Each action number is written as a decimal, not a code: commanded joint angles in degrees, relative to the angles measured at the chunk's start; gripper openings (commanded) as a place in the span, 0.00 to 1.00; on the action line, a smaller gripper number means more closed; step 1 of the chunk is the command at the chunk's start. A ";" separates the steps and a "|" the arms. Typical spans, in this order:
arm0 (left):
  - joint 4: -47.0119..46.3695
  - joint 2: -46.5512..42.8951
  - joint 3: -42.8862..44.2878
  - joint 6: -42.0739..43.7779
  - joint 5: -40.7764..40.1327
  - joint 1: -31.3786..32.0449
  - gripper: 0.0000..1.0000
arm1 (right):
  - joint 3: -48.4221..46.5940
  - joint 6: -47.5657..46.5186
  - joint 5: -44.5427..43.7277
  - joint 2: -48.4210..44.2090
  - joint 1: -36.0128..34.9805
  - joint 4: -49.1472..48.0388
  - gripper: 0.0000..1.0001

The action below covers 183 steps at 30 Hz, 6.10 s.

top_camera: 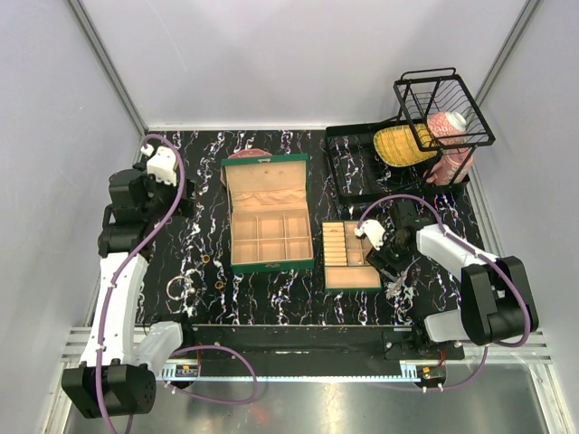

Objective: Organize the mixed jewelry

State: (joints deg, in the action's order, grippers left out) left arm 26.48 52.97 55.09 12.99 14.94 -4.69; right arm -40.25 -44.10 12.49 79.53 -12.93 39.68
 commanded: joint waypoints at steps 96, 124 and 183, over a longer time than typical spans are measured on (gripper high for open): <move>-4.77 34.21 40.53 -25.64 3.08 43.53 0.97 | -57.75 40.31 23.54 2.91 -4.47 2.60 0.00; -6.53 41.69 45.54 -32.42 0.36 47.93 0.66 | -53.79 53.94 20.56 3.62 -4.56 -3.73 0.00; -8.37 42.83 43.09 -34.09 2.90 48.81 0.00 | -50.98 53.33 18.36 -0.51 -4.47 -3.47 0.08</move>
State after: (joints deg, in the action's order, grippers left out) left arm 21.12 96.62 96.97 -21.02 16.51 43.83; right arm -91.11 9.93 31.38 81.93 -17.19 37.10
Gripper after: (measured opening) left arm 0.063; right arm 0.023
